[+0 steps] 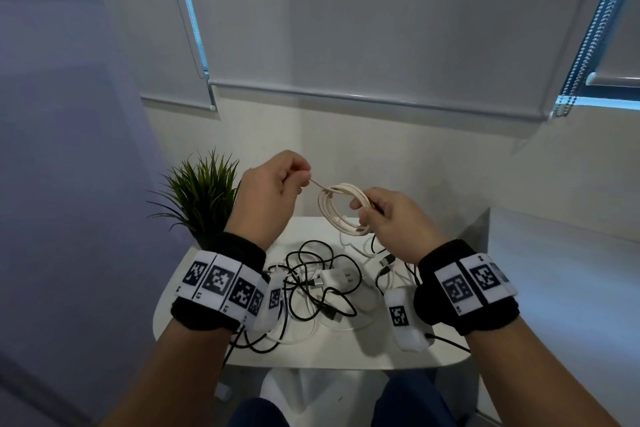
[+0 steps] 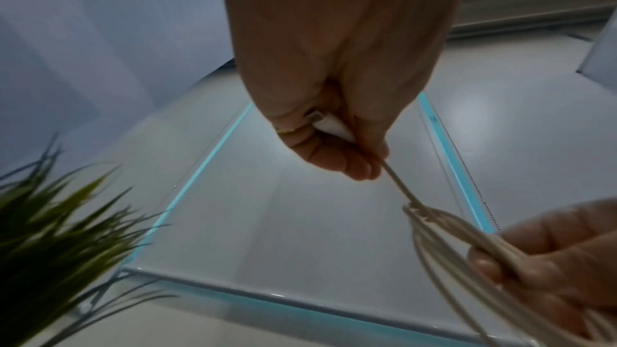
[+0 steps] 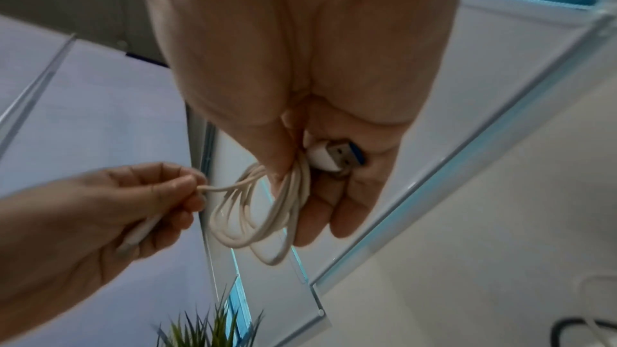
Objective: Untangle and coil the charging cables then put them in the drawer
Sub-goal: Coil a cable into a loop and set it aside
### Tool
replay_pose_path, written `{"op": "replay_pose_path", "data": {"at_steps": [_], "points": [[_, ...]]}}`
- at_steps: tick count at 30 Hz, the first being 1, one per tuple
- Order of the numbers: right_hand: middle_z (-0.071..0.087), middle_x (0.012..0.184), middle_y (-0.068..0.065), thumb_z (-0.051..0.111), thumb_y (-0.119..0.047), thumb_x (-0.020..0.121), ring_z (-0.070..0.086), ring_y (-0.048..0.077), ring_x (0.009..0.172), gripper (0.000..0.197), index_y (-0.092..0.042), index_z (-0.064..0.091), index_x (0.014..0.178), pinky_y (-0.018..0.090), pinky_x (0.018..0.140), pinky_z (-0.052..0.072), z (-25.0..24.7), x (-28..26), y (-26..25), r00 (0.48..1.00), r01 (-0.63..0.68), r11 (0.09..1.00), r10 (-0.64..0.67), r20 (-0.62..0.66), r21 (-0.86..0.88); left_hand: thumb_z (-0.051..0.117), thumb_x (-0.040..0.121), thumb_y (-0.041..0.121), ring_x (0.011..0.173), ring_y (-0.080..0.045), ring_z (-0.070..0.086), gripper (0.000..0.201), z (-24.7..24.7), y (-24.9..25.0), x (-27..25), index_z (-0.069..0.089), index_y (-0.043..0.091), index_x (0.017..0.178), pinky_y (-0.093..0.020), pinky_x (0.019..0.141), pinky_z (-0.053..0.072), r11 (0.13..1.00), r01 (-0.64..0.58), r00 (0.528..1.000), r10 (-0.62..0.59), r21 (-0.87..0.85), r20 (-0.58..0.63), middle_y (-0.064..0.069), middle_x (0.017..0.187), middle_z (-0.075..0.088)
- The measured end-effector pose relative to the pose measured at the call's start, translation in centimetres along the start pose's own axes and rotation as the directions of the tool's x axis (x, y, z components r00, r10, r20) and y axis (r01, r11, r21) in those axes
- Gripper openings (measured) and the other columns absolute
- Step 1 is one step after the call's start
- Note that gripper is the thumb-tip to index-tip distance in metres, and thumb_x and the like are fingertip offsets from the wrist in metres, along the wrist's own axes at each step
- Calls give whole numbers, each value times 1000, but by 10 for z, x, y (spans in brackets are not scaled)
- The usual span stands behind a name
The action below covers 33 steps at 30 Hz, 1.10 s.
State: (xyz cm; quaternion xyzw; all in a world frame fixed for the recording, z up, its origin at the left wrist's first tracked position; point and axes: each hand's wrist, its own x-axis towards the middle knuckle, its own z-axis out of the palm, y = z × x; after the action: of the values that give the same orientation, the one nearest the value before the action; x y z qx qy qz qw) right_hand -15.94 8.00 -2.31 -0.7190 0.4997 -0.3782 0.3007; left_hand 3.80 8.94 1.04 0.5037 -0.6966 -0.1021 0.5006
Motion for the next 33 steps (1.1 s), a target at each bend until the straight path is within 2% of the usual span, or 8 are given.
{"op": "replay_pose_path", "data": {"at_steps": [3,8,11,13,18,22,29,33], "points": [[58,68,-1,49,-2,94,57,14,65,26,-22,64,88,27,68,48,-3,-1,6,997,6,975,10,-71,222,63,88,18,72,-14,63,7,-5,-10,-2,69,19,91,-32,71,53,992,-28,989,10,120,150,6,74,68],[55,65,2,45,2,95,53,9,58,27,-15,65,89,16,58,45,-3,-5,-6,1000,23,903,-16,-19,428,66,86,21,75,-14,59,8,3,-19,-7,73,20,87,-33,73,50,960,-46,984,-3,275,176,3,79,67],[54,64,6,43,4,96,52,5,50,24,-8,63,91,13,51,44,-4,-6,-14,1000,0,845,-17,26,535,64,87,13,70,-14,58,10,11,-19,-8,73,16,86,-25,68,48,987,26,997,-37,157,71,-1,74,64],[55,63,5,43,3,96,54,9,53,25,-8,64,91,24,58,53,-2,-6,-16,996,-34,814,-21,88,580,60,87,4,64,-9,60,14,16,-13,-10,71,13,85,-19,63,49,983,145,989,-146,-111,-1,-1,70,66],[57,66,7,45,0,96,57,15,59,24,-11,65,90,34,64,58,10,-5,-20,992,-77,830,11,122,553,58,84,-10,60,-12,66,14,28,1,-16,64,3,87,-20,56,53,717,340,936,-321,-609,144,-7,69,70],[62,61,-3,50,-1,95,61,11,57,23,-14,65,84,35,66,58,9,-1,-18,998,-62,863,59,23,501,51,90,-7,47,-5,57,11,28,2,-19,61,-4,88,-13,46,44,628,369,924,-328,-685,197,-1,59,66],[63,72,4,57,-2,91,62,19,64,27,-23,70,79,41,73,58,9,6,-13,996,-31,916,63,-69,399,49,96,8,65,-15,64,19,28,0,-24,66,1,92,-26,64,55,501,461,879,-372,-732,299,-9,76,68],[67,74,10,59,-5,90,66,29,68,26,-26,70,78,45,75,59,7,9,-10,988,0,946,50,-146,325,64,85,21,76,-19,66,18,29,5,-24,59,13,100,-36,79,54,628,412,908,-343,-660,241,-9,82,71]]}}
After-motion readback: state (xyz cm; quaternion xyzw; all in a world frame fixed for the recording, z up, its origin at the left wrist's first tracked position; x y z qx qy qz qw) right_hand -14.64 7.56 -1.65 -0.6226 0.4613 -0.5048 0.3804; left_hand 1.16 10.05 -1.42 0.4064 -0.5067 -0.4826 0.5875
